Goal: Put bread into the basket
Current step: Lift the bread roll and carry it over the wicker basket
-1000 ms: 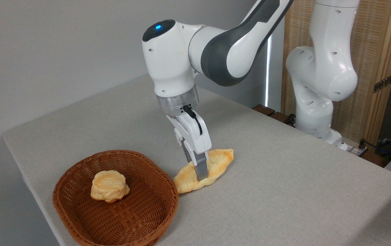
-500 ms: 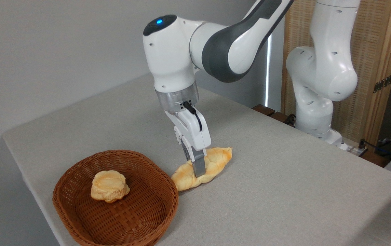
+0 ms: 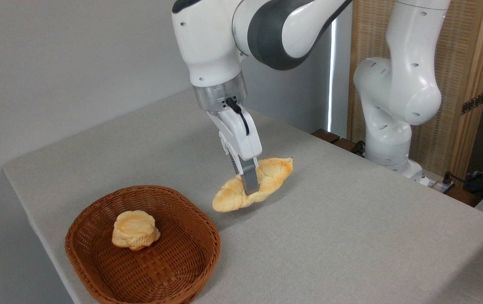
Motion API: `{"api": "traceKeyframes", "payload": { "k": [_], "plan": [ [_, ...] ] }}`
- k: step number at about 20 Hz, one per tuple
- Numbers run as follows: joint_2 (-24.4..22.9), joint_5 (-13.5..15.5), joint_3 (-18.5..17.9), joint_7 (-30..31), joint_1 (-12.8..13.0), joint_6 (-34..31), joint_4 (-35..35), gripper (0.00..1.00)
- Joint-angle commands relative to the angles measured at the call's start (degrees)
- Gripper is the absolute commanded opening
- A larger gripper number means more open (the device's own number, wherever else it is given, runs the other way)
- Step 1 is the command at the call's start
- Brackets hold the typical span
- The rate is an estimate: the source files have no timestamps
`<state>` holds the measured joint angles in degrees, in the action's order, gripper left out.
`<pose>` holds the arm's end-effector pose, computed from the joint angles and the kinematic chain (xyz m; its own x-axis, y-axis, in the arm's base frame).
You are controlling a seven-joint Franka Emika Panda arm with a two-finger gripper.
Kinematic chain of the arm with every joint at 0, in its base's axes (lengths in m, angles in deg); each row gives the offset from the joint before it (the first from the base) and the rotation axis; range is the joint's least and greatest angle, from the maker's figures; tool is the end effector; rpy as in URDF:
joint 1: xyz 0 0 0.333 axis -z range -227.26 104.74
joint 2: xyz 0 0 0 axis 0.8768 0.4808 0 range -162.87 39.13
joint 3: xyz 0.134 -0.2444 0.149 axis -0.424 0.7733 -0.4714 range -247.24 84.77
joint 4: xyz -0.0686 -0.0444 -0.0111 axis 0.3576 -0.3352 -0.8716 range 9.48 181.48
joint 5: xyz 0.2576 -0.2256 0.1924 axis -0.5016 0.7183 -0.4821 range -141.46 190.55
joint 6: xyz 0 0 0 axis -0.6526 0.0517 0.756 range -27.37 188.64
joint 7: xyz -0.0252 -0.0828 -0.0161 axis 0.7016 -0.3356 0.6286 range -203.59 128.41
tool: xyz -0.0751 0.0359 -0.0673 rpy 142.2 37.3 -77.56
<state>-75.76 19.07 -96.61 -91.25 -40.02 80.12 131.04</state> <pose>0.4698 -0.0352 0.4755 0.4667 -0.8810 -0.0781 -0.8795 -0.4716 0.0643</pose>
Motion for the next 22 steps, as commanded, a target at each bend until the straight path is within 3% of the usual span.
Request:
{"api": "traceKeyframes", "payload": {
  "k": [1,5,8,15,16,19,22],
  "plan": [
    [-0.6,1.6,-0.1,-0.8,0.4,-0.7,-4.2,0.15],
    [0.3,4.2,-0.2,-0.3,0.4,4.0,-6.6,0.15],
    [1.7,6.8,-0.3,0.2,0.4,12.6,-6.8,0.22],
    [6.1,8.6,-0.8,2.1,-0.1,25.2,-6.8,0.26],
    [7.1,9.1,-0.9,2.8,-0.1,27.6,-6.8,0.31],
    [9.5,9.3,-1.1,3.5,-0.2,32.2,-6.8,0.67],
    [11.2,11.4,-1.9,3.5,-0.3,36.1,-6.8,0.90]
  ]
}}
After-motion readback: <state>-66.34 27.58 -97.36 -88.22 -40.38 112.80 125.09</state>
